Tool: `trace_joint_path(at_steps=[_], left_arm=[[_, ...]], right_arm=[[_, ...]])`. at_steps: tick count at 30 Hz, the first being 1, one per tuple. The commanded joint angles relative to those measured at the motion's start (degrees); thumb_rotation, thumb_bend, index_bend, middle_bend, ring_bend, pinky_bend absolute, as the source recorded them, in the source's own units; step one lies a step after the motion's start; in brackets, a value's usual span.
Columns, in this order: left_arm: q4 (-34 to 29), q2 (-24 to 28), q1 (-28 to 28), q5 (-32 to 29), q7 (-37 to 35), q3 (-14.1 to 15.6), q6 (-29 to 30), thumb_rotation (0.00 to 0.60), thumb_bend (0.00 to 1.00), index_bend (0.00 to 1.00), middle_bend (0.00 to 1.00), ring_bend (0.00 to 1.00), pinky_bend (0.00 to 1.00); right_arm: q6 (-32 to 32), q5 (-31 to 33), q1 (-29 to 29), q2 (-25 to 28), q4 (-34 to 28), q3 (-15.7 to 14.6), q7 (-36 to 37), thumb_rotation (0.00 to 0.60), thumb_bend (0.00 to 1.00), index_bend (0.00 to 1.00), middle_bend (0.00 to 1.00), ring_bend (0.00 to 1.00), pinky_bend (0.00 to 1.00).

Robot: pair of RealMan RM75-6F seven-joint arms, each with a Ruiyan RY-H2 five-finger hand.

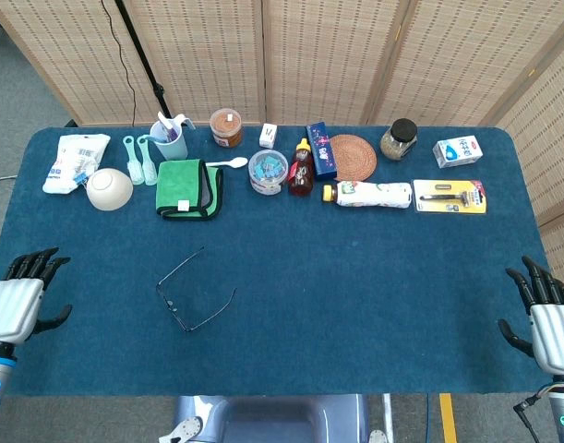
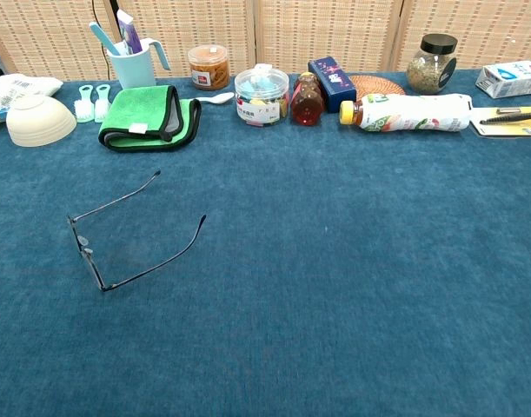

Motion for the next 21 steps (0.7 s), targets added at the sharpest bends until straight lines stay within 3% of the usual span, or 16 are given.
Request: trace_joint_path(at_steps=[1, 10, 21], left_arm=[[1.7, -0.7, -1.5, 2.2, 0.2, 0.4, -1.7, 0.562, 0.27, 0.19, 0.1, 0.06, 0.08], [9.0, -2.1, -8.3, 16.2, -0.8, 4.3, -9.5, 0.564, 0.26, 0.14, 0.0, 0.0, 0.0], [13.3, -5.3, -13.5, 21.5, -1.1, 6.0, -14.4, 0.567, 0.26, 0.0, 0.0, 0.0, 0.0]], right_arm=[[0.1, 0.0, -0.1, 0.1, -0.1, 0.0, -0.1, 0.6, 0.3, 0.16, 0.03, 0.11, 0.17], [0.8, 0.0, -0.5, 0.7, -1.0, 0.0, -0.9, 0.6, 0.3, 0.15, 0.03, 0.11, 0.16], [1.1, 0.2, -0.7, 1.1, -1.6, 0.1, -1.5, 0.6, 0.3, 0.15, 0.03, 0.11, 0.17]])
